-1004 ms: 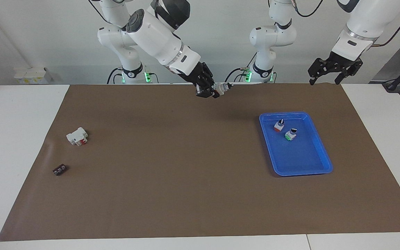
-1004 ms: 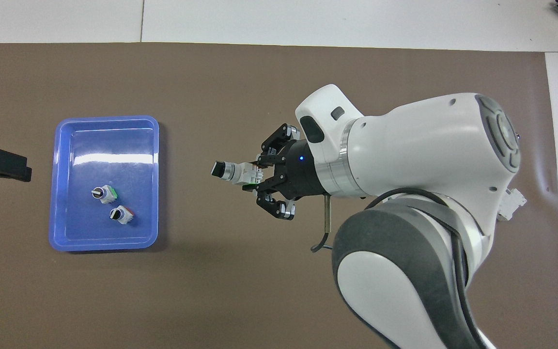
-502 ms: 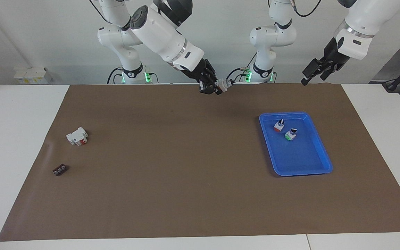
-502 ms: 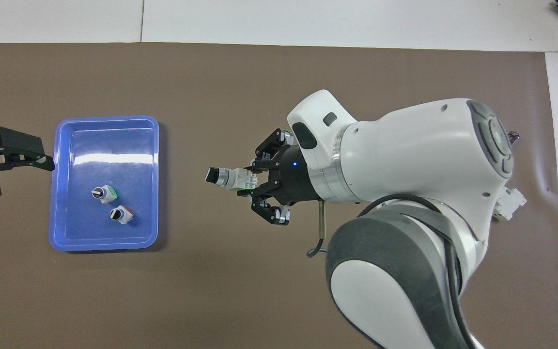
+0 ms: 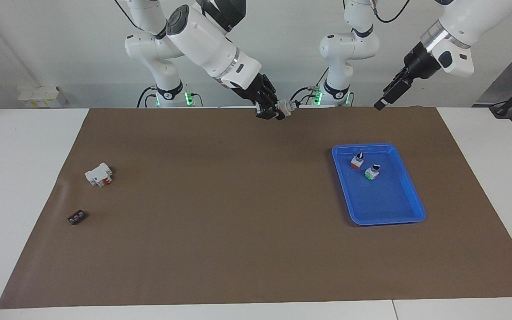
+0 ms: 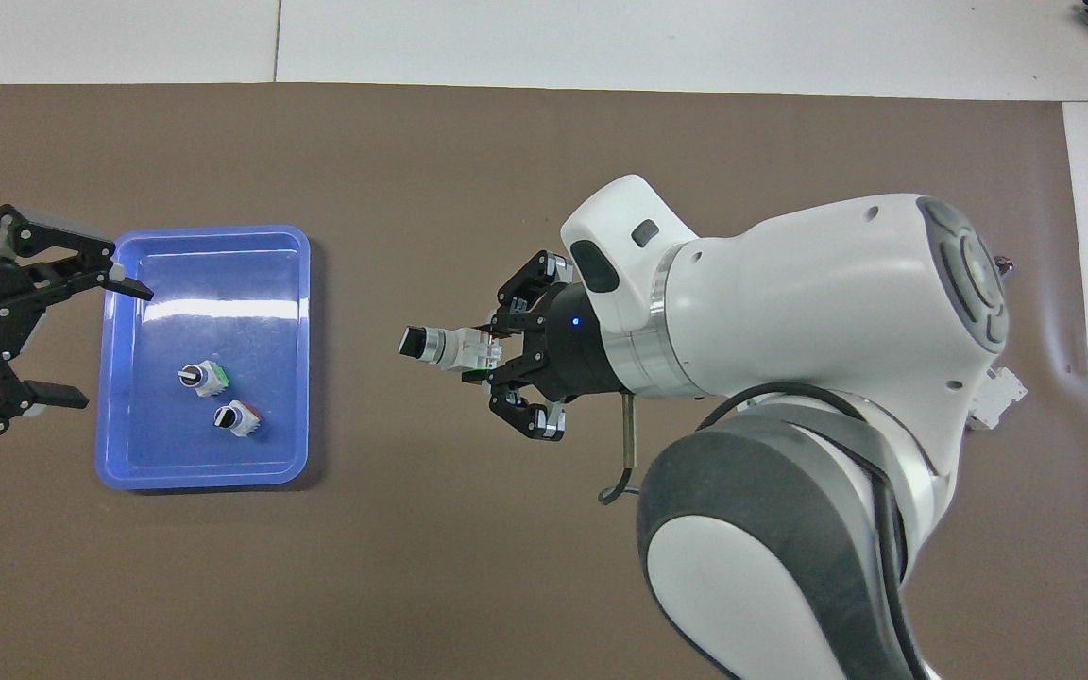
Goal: Turn and place switch with both arms
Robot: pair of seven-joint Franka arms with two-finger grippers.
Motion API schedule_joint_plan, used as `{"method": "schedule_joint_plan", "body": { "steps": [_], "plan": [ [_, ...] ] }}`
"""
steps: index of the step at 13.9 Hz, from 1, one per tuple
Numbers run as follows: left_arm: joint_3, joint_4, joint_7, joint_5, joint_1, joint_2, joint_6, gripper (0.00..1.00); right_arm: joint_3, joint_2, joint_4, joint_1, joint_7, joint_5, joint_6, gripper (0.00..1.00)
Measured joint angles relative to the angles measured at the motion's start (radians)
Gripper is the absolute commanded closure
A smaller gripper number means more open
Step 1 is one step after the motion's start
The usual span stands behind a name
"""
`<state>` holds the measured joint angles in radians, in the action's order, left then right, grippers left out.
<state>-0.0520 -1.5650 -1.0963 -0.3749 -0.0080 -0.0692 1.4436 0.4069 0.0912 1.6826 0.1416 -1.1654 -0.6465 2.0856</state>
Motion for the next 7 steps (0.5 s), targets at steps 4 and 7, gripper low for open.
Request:
{"method": "schedule_joint_plan", "body": {
  "steps": [4, 7],
  "plan": [
    [-0.051, -0.001, -0.424, -0.033, -0.005, -0.001, -0.006, 0.00, 0.002, -0.003, 0.000, 0.004, 0.003, 0.000, 0.000, 1.00],
    [-0.077, -0.008, -0.717, -0.119, -0.010, -0.001, 0.008, 0.00, 0.002, -0.003, 0.000, 0.024, 0.029, -0.001, 0.014, 1.00]
  ]
}}
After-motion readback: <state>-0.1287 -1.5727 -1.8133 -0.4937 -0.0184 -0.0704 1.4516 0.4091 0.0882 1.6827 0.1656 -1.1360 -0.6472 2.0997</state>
